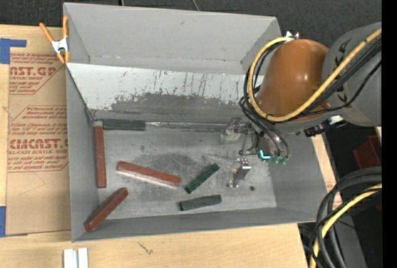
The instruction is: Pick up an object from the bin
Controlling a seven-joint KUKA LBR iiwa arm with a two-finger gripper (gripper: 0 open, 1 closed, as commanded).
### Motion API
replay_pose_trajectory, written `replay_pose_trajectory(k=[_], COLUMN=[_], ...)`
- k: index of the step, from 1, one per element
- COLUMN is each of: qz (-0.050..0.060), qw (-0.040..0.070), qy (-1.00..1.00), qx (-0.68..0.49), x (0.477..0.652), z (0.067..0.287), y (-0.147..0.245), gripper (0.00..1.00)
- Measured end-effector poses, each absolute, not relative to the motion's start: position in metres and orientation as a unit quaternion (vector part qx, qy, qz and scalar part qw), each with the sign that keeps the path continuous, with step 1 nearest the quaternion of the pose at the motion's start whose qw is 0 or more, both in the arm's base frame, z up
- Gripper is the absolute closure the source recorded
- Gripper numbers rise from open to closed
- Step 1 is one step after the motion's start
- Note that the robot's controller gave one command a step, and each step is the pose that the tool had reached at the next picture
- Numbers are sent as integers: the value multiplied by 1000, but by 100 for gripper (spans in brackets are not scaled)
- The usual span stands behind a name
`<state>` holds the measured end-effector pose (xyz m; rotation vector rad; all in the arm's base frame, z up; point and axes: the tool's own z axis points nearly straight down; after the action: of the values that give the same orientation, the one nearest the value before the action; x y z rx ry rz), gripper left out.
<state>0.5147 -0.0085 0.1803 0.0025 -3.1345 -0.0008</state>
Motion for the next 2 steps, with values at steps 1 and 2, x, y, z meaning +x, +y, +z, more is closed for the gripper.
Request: replay_pose_trajectory(k=[1,2], qz=[0,0], qw=[0,-5], qy=[-1000,-1000], qx=[1,2], x=[517,518], z=[184,177], y=[-9,-9], gripper=[0,0])
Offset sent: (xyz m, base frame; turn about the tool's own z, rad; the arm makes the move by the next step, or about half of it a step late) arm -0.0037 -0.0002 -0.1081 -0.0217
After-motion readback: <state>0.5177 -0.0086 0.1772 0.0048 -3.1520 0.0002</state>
